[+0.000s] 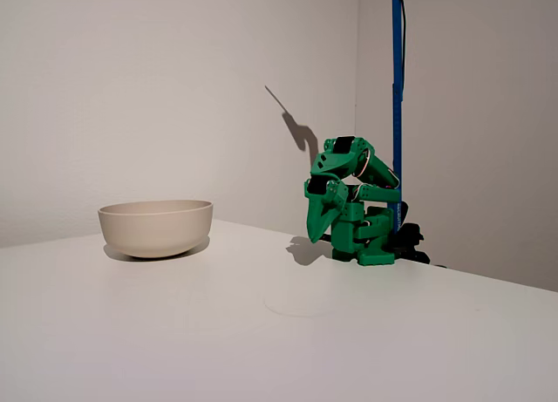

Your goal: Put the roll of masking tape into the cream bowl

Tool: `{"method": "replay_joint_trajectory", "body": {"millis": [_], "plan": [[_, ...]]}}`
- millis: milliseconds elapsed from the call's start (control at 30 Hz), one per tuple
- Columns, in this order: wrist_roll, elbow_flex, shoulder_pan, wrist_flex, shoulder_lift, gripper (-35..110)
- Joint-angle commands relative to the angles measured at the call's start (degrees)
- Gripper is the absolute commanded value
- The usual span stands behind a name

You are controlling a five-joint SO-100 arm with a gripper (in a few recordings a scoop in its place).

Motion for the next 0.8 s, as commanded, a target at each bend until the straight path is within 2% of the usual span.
{"method": "replay_joint_trajectory", "body": {"millis": [0,767], "plan": [[0.8,0.2,-0.8,0.6,0.6,-3],[0.8,0.2,-0.8,0.6,0.6,-8]]}}
